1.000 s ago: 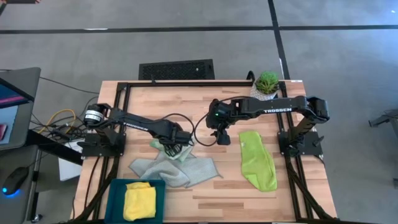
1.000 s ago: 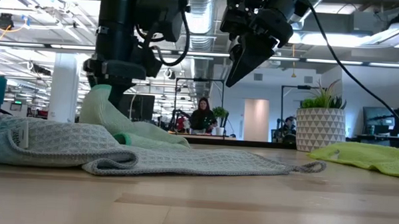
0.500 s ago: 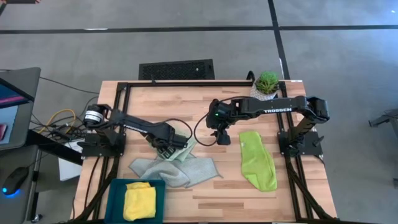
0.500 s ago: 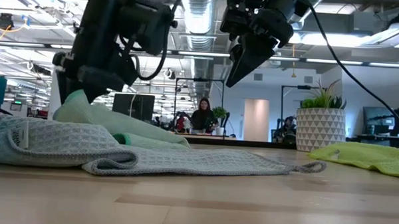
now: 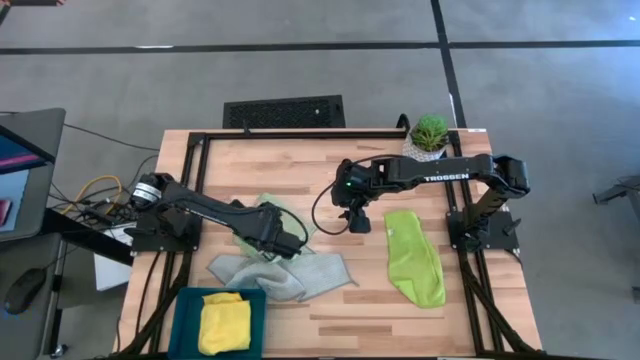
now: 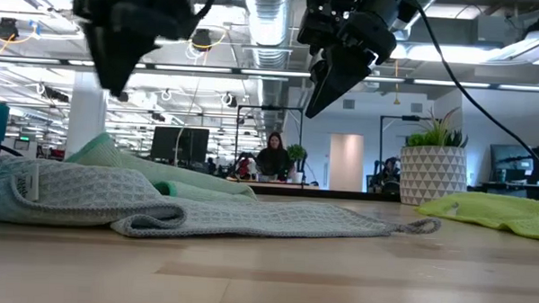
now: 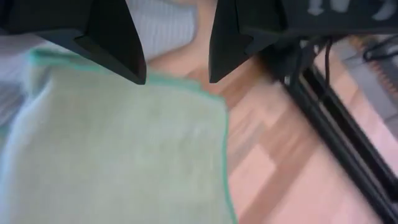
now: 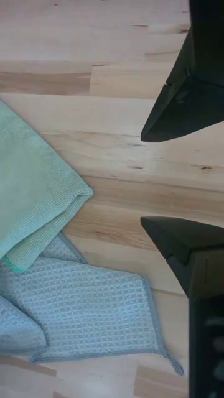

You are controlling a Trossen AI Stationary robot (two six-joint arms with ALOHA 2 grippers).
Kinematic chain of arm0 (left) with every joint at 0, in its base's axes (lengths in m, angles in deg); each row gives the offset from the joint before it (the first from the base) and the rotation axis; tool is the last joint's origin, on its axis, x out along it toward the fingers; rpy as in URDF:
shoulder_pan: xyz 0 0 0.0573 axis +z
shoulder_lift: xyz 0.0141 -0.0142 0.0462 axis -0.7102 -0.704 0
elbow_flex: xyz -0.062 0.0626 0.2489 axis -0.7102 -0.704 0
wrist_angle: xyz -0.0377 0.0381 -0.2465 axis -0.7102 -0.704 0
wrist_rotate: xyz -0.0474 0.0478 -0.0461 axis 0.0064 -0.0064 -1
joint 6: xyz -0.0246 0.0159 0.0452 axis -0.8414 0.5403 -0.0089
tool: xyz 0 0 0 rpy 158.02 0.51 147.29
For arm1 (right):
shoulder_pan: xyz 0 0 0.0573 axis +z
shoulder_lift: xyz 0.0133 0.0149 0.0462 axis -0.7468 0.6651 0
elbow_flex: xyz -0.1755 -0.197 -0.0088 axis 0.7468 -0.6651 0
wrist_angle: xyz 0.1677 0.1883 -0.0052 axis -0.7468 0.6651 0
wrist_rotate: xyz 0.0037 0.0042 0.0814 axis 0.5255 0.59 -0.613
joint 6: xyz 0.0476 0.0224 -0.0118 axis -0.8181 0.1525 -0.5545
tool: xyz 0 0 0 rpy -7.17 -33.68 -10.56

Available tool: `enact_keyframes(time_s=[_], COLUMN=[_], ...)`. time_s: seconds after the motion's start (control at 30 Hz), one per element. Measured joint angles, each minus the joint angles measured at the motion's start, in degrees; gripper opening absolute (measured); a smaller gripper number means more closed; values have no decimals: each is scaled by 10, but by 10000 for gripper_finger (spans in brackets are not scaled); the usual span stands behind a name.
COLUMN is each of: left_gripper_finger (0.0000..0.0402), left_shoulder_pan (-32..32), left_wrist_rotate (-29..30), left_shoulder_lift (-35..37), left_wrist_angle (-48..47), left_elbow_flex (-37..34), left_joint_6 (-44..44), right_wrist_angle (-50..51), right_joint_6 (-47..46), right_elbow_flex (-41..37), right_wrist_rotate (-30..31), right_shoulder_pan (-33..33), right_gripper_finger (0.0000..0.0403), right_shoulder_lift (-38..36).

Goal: Fold microfiber towels
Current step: Put the folded light green microfiber cloth into the blue bin

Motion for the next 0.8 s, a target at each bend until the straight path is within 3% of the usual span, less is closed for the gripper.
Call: enact_keyframes(time_s=[0.17,0.37,0.5,0.7,0.8], left_gripper_finger=[168,168,168,168,168], left_shoulder_pan=[33,89,134,218,263], left_wrist_rotate=[11,47,0,-144,-176], left_shoulder_lift=[0,0,1,0,0], left_wrist_angle=[52,109,173,304,327], left_elbow_flex=[2,-7,-23,-75,-84], left_joint_6=[45,249,371,580,649], right_wrist_angle=[0,19,38,69,77], right_joint_6=[0,5,6,30,35], right_elbow_flex=[0,0,0,0,0], right_wrist_rotate=[0,0,0,0,0], right_shoulder_pan=[0,0,0,0,0], right_gripper_finger=[230,230,230,230,230], right_shoulder_lift=[0,0,0,0,0])
